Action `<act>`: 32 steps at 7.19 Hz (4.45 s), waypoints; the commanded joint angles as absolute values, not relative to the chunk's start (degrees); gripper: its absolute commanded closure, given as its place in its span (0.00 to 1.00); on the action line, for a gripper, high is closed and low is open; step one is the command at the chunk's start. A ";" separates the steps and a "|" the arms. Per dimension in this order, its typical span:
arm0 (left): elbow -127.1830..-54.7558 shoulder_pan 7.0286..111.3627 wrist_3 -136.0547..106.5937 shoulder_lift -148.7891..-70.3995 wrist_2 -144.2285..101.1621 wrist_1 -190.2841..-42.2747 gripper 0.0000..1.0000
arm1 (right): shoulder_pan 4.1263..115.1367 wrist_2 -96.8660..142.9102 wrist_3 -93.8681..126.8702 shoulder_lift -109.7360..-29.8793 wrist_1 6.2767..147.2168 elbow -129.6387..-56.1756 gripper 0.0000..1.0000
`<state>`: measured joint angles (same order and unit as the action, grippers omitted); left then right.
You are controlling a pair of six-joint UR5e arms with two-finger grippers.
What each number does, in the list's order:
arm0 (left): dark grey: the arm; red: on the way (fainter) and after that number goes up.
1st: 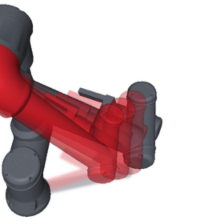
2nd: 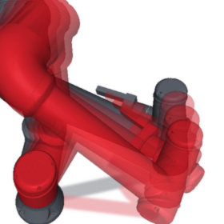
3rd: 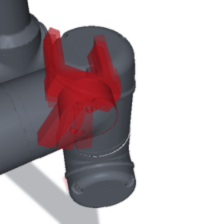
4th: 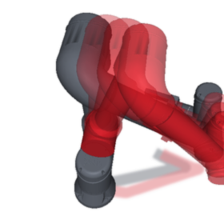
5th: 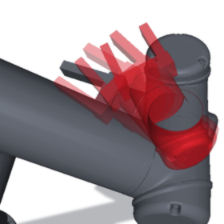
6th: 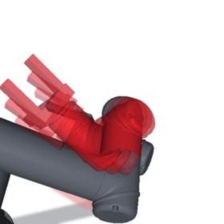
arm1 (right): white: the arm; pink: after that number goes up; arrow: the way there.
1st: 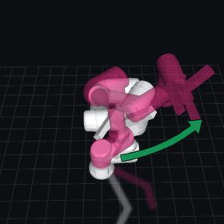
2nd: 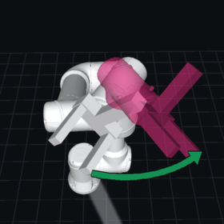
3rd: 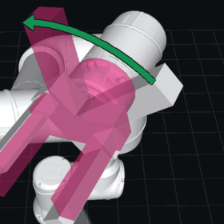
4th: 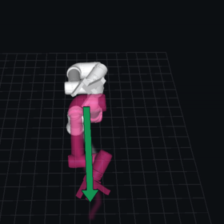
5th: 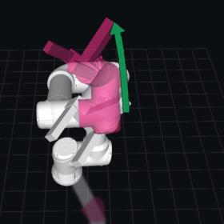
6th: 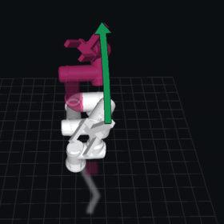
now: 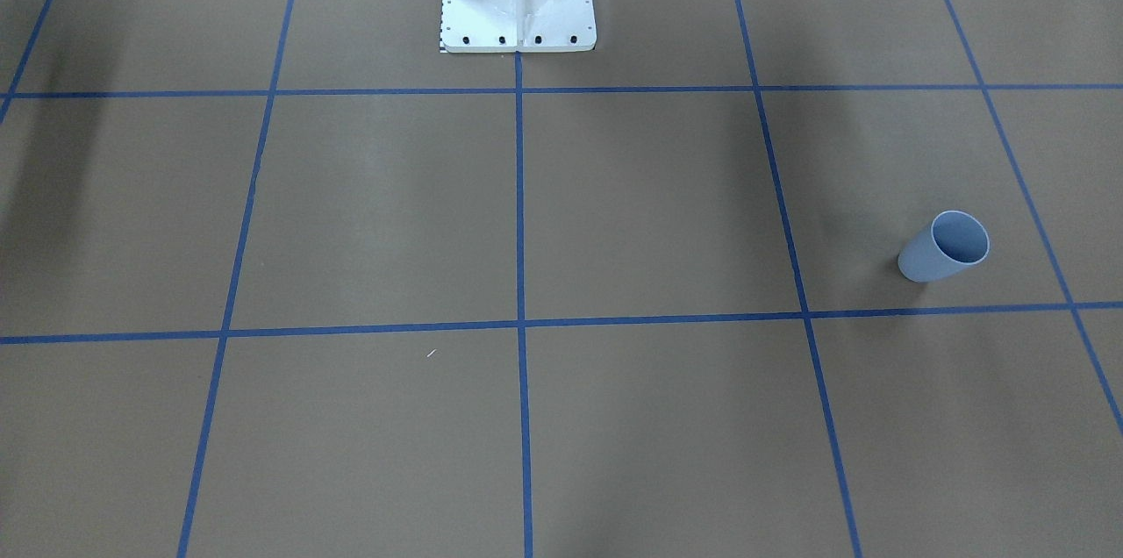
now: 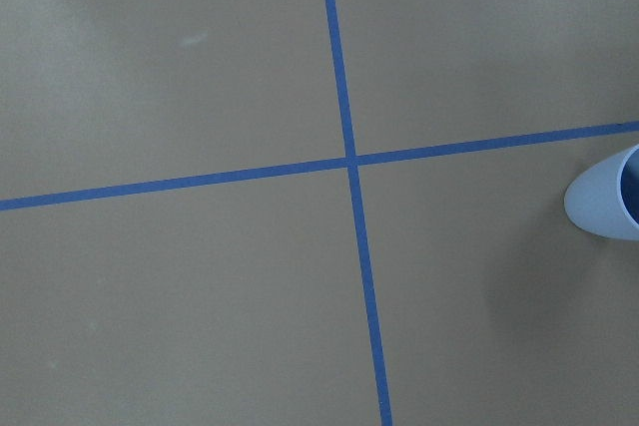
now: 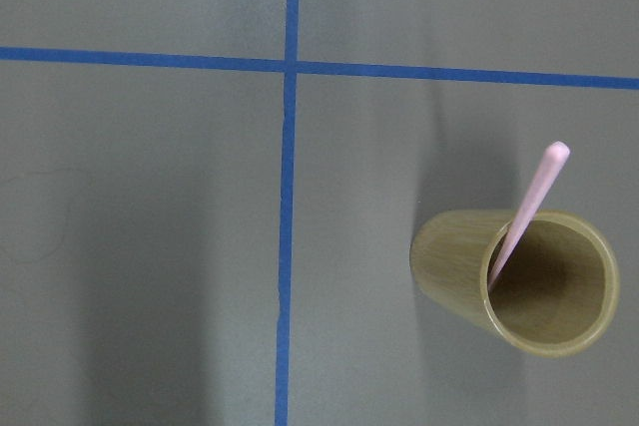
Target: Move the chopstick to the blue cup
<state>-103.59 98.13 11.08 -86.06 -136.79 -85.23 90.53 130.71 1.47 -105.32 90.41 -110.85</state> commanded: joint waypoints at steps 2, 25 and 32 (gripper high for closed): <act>-101.53 98.09 10.64 -86.22 -136.76 -106.08 0.01 | 90.53 134.03 2.02 -103.81 90.18 -112.67 0.00; -91.39 49.82 -56.02 -111.25 -119.42 -129.29 1.00 | 79.37 130.17 28.56 -102.39 71.28 -110.74 0.00; -91.58 30.41 -67.86 -136.99 -102.57 -93.87 1.00 | 79.37 130.34 28.74 -102.39 71.19 -110.30 0.00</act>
